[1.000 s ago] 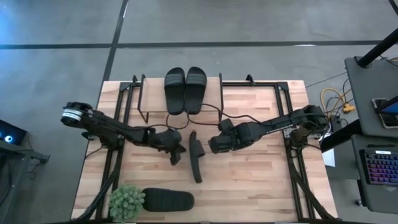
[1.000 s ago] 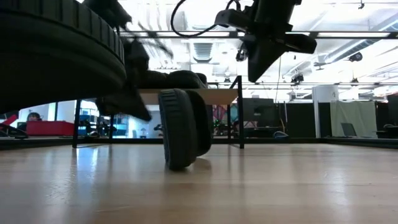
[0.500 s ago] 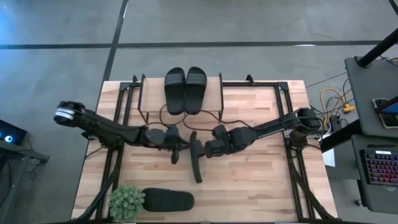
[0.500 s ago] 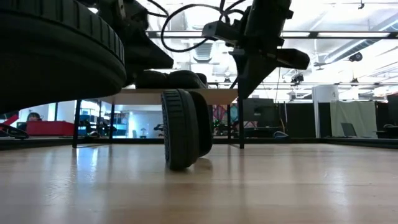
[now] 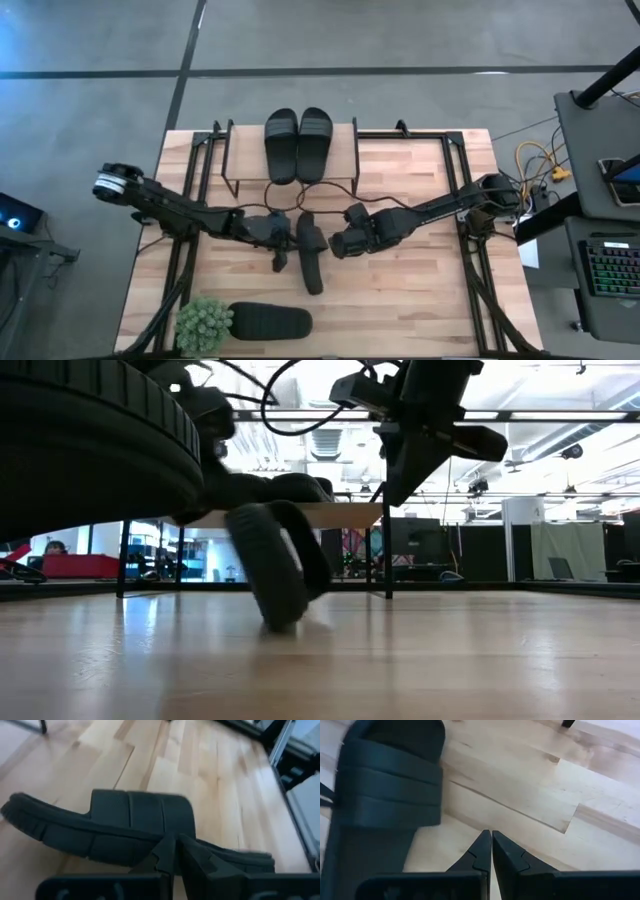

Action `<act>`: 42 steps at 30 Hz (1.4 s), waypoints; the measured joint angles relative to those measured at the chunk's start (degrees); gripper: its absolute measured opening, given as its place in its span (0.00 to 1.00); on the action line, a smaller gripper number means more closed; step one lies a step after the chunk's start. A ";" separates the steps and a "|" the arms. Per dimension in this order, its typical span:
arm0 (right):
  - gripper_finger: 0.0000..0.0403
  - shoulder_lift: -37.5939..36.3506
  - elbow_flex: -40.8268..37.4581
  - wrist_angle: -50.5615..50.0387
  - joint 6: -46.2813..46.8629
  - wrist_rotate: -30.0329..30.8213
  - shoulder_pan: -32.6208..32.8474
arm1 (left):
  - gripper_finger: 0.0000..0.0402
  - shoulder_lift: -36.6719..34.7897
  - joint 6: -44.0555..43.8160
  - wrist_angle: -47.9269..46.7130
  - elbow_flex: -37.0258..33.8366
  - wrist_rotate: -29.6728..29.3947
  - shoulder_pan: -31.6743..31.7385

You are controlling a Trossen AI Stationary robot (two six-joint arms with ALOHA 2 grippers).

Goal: Pick and place slides into the shelf
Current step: Adjust the black slides

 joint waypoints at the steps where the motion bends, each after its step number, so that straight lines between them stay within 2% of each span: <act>1: 0.02 0.06 0.00 -0.02 0.00 0.00 0.01 | 0.02 -1.65 -0.09 -1.85 -0.43 -0.37 -0.19; 7: 0.02 0.07 0.00 0.31 -0.02 1.64 -0.10 | 0.02 -10.28 -0.22 -15.47 -0.73 -5.64 -0.24; 11: 0.02 0.07 0.00 2.56 -1.75 1.05 -0.17 | 0.02 -13.00 -0.13 -20.69 -0.75 -7.32 -0.30; 15: 0.02 0.07 0.00 4.28 -2.26 0.96 -0.17 | 0.02 -14.65 -1.34 -22.08 -0.78 -7.63 -0.30; 18: 0.02 0.07 0.00 4.34 -2.38 0.96 -0.17 | 0.02 -14.53 -0.05 -18.57 -0.80 -8.20 -0.30; 21: 0.02 0.07 0.00 4.37 -2.81 0.99 -0.19 | 0.02 -12.27 1.80 -12.58 -0.78 -7.62 -0.27; 25: 0.02 0.09 -0.02 4.04 -2.92 1.01 -0.31 | 0.02 -6.42 5.29 -3.54 0.89 -2.21 -0.15; 31: 0.02 0.09 -0.04 2.81 -2.97 1.22 -0.30 | 0.03 4.65 14.00 -2.38 8.07 1.26 0.20; 34: 0.02 0.09 -0.07 2.40 -2.66 1.22 -0.05 | 0.02 9.37 16.31 -4.83 11.63 3.29 0.62; 37: 0.02 0.11 -0.09 1.59 -1.65 1.28 0.40 | 0.02 12.96 18.42 -11.43 14.85 3.38 1.09; 42: 0.02 0.13 -0.09 -0.05 -0.27 1.51 1.20 | 0.02 14.74 21.71 -22.73 19.05 3.80 1.95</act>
